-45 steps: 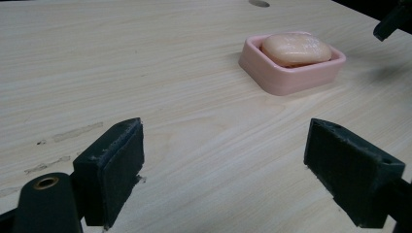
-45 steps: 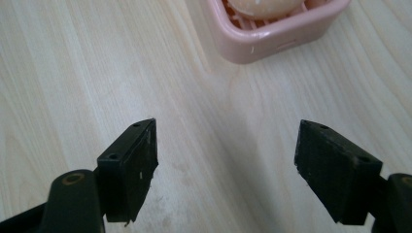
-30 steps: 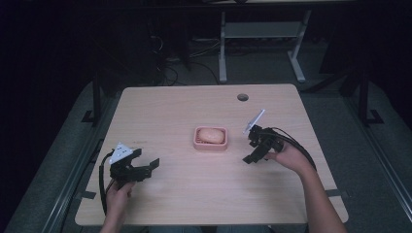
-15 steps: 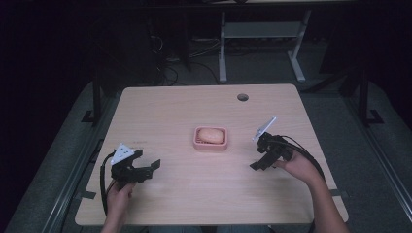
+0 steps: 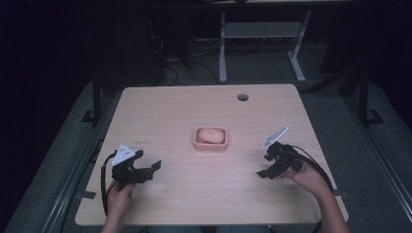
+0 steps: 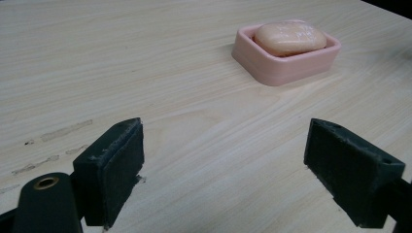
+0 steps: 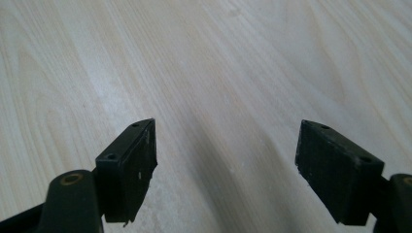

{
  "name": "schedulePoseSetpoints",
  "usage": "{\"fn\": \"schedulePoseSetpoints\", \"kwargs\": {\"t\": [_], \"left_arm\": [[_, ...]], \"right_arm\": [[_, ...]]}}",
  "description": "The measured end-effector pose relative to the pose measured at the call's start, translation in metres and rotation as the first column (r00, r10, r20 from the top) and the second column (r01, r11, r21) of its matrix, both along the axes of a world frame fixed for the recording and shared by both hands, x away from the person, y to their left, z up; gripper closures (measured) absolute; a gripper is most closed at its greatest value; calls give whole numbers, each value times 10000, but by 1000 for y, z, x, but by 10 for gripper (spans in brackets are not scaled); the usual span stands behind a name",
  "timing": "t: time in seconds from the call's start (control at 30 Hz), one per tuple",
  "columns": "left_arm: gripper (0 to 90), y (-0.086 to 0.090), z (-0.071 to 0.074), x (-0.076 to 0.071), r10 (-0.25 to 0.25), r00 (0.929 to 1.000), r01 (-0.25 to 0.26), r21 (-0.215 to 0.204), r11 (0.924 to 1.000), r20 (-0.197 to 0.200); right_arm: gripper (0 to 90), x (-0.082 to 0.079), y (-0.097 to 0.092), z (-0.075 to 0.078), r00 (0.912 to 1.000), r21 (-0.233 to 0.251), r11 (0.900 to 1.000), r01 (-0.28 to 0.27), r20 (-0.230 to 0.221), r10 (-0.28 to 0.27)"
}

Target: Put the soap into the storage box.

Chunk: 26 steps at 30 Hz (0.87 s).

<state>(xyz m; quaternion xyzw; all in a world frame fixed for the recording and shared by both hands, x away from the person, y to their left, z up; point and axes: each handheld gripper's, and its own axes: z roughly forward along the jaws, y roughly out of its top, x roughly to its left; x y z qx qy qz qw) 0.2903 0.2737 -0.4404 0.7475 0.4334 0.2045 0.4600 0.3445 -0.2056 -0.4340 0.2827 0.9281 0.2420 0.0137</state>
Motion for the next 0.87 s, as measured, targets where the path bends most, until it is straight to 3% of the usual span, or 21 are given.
{"fn": "schedulePoseSetpoints", "kwargs": {"t": [0.4, 0.87], "left_arm": [[143, -1, -2, -2, -228, 9997, 228, 37, 9997, -22], [143, -5, -3, -4, -296, 9996, 296, 253, 9992, -23]], "right_arm": [[226, -24, -18, -12, 9994, 379, 9988, 295, 160, -301], [216, -60, -31, -20, 9928, 1150, 9905, 756, 844, -855]]}}
